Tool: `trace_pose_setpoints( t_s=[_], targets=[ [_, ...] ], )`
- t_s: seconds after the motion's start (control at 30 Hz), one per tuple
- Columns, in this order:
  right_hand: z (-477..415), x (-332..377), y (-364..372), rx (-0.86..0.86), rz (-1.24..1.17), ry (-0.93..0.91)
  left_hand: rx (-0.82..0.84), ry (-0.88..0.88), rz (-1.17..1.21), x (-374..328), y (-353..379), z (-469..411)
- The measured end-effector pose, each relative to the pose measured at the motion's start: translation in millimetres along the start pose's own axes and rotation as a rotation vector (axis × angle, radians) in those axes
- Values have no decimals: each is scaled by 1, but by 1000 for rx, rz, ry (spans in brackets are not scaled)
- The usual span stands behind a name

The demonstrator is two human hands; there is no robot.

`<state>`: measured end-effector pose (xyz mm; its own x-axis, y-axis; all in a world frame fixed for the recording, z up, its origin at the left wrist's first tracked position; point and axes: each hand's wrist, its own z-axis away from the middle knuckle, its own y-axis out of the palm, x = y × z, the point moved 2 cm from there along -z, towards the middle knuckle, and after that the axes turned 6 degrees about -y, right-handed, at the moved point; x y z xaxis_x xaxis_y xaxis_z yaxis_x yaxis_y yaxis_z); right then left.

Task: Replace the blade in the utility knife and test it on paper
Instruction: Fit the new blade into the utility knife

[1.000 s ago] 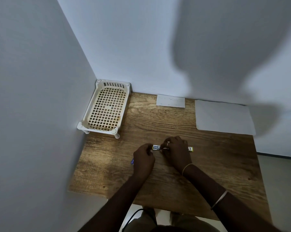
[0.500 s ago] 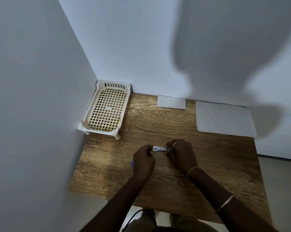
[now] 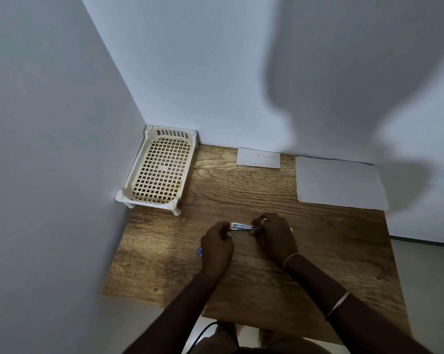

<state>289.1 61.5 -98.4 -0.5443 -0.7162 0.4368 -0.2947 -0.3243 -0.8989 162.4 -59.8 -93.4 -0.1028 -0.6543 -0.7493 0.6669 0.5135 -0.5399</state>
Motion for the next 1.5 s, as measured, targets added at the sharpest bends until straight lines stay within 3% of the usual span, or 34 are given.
trace_pose_setpoints(
  t_s=[0.13, 0.27, 0.37, 0.47, 0.73, 0.87, 1.13, 1.5],
  targets=[
    [-9, 4, -19, -59, -73, 7, 74, -68, 280, -3, 1, -6],
    [-24, 13, -48, -129, -156, 27, 236, 0, 552, -25, 2, -10],
    [-33, 17, -69, -150, -209, 12, 372, -58, 908, -48, -1, -8],
    [-38, 20, -88, -158, -231, 4, 397, -77, 1072, -69, -6, -7],
    [-24, 37, -121, -385, -288, -65, 334, -84, 1194, -99, -10, 5],
    [-14, 43, -125, -457, -121, -131, 322, -133, 1232, -102, -5, 11],
    [-17, 54, -133, -223, 353, -268, 328, -230, 1284, -106, 2, 21],
    [-18, 54, -137, -123, 421, -263, 300, -234, 1220, -114, 5, 26]
  ],
)
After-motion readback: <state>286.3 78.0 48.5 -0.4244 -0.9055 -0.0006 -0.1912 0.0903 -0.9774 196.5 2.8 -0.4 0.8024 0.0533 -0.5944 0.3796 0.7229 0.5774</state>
